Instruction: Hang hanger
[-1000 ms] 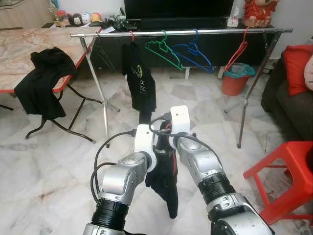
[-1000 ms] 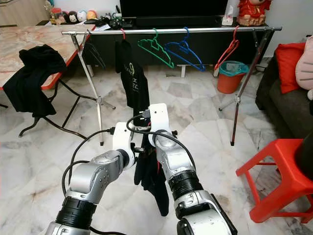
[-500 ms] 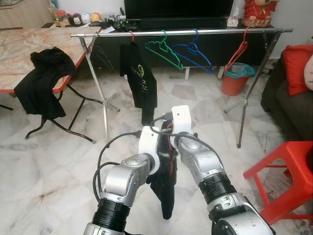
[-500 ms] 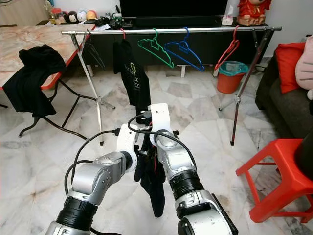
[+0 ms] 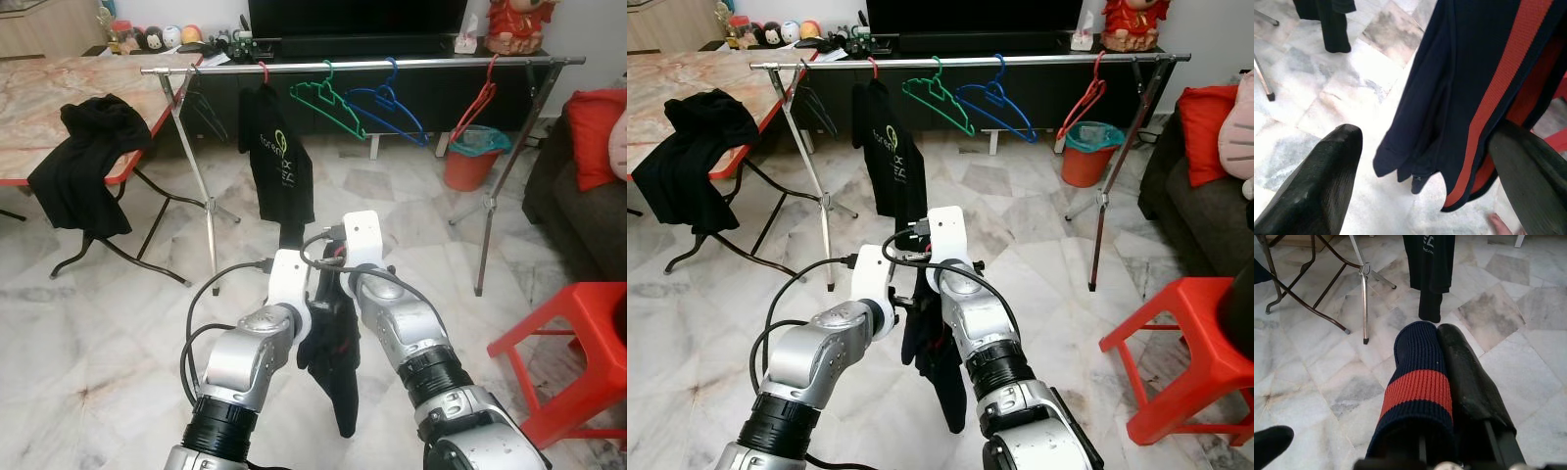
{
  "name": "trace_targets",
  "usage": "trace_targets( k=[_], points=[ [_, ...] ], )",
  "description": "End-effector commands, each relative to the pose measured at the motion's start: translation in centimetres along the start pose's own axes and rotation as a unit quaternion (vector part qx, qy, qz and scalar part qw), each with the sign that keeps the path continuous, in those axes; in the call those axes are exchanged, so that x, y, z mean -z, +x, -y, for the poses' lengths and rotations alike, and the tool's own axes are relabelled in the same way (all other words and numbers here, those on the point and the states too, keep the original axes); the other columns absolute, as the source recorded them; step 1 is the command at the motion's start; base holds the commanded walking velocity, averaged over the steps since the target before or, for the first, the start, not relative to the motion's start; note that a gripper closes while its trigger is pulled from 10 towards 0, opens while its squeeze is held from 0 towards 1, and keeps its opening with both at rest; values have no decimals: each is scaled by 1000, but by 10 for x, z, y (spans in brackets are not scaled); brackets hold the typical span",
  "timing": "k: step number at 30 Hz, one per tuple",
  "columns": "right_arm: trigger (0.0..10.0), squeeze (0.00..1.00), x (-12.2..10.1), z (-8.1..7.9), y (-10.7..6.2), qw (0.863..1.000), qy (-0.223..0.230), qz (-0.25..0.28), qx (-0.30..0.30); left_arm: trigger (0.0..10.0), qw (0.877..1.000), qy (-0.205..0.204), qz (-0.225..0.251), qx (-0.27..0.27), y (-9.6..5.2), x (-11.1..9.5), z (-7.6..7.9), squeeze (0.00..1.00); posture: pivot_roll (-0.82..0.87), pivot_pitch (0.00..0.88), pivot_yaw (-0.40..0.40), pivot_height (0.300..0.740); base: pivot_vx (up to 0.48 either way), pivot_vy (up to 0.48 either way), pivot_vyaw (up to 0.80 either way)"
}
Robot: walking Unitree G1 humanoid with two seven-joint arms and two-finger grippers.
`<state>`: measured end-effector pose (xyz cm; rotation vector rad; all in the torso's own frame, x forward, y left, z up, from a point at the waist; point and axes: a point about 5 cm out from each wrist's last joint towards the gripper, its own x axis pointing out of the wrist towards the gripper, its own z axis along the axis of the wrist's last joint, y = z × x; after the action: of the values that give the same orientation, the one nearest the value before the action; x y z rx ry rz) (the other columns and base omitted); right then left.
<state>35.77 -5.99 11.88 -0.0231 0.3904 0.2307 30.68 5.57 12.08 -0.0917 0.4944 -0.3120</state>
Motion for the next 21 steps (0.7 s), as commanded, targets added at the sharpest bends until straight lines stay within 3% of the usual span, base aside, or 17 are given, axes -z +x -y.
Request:
trace_targets(
  k=[1, 10, 21],
  points=[
    [10000, 0, -11, -3, -1, 1000, -6, 22, -6, 10000, 1000, 3, -1, -10, 1, -1, -2, 0, -94, 0, 10, 740, 0, 0, 0],
    [10000, 0, -12, -10, -2, 999, -10, 21, -28, 10000, 1000, 10, -7, 9, 2, 2, 6, 0, -93, 0, 8, 740, 0, 0, 0],
    [10000, 0, -22, -15, -7, 999, 7, 33, -31, 10000, 999, -5, -17, -43, 6, 5, -4, 0, -95, 0, 6, 740, 0, 0, 0]
  ],
)
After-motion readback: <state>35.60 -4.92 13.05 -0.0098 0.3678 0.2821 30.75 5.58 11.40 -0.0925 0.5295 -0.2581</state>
